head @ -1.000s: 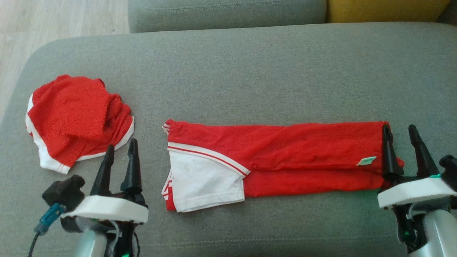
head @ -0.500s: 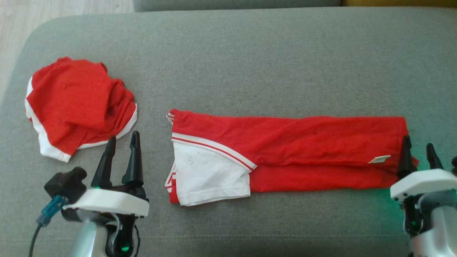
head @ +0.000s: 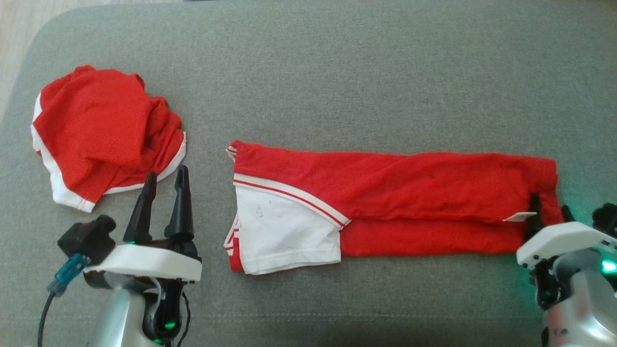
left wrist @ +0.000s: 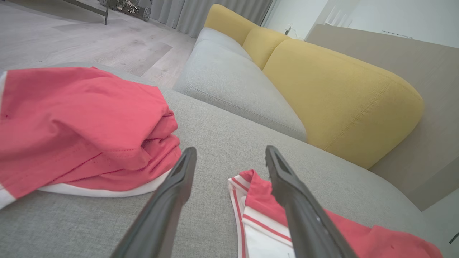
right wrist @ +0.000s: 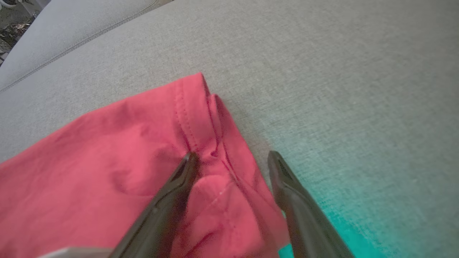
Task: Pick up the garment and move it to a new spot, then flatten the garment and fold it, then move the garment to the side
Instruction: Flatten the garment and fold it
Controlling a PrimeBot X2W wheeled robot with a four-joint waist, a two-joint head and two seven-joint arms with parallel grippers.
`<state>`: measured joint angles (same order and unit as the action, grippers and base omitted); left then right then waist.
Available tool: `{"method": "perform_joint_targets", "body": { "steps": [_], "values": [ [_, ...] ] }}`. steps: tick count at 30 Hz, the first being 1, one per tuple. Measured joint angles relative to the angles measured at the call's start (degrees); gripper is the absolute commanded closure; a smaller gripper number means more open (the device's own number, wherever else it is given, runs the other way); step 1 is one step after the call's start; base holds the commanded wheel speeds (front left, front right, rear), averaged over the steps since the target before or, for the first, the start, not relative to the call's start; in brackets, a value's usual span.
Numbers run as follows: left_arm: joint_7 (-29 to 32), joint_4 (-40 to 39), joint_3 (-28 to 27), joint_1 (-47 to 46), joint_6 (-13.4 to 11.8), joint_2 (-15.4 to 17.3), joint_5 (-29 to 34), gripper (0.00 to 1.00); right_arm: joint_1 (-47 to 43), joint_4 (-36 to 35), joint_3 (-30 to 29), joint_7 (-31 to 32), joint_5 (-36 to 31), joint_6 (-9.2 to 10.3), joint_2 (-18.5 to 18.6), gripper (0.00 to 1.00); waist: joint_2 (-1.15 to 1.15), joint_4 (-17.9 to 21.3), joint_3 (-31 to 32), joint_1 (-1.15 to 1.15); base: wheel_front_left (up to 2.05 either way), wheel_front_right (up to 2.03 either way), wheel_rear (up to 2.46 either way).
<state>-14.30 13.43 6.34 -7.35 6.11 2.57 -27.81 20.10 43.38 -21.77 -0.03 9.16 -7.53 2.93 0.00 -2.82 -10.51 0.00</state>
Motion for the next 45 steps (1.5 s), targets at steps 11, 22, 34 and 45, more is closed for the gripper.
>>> {"method": "perform_joint_targets", "body": {
  "steps": [11, 22, 34, 45],
  "values": [
    [0.0, 0.4, 0.0, 0.0, 0.0, -0.1, 0.0, 0.0, 1.7, 2.6, 4.8, 0.1, 3.1, 0.0, 0.4, 1.0, 0.0, 0.2, 0.4, 0.0, 0.0, 0.0, 0.0],
    [0.0, 0.7, 0.0, 0.0, -0.1, -0.1, 0.0, 0.0, 1.8, 0.1, -6.6, -1.4, -5.8, 0.0, 3.9, 1.0, 0.0, 0.0, 1.7, 0.0, 0.0, 0.0, 0.0],
    [0.0, 0.6, 0.3, 0.1, -0.7, -0.1, -1.1, 0.0, 5.9, -3.4, -11.9, -0.1, -14.2, 0.0, 2.3, 1.0, 0.0, 0.5, 3.1, 0.0, 0.0, 0.0, 0.0],
    [0.0, 0.9, 0.9, 1.3, -1.6, -0.1, -1.6, 0.0, 0.9, -15.0, 7.1, 6.7, 3.1, 0.0, 0.1, 1.0, 0.0, 1.3, 5.8, 0.0, 0.0, 0.0, 0.0]
  ]
}}
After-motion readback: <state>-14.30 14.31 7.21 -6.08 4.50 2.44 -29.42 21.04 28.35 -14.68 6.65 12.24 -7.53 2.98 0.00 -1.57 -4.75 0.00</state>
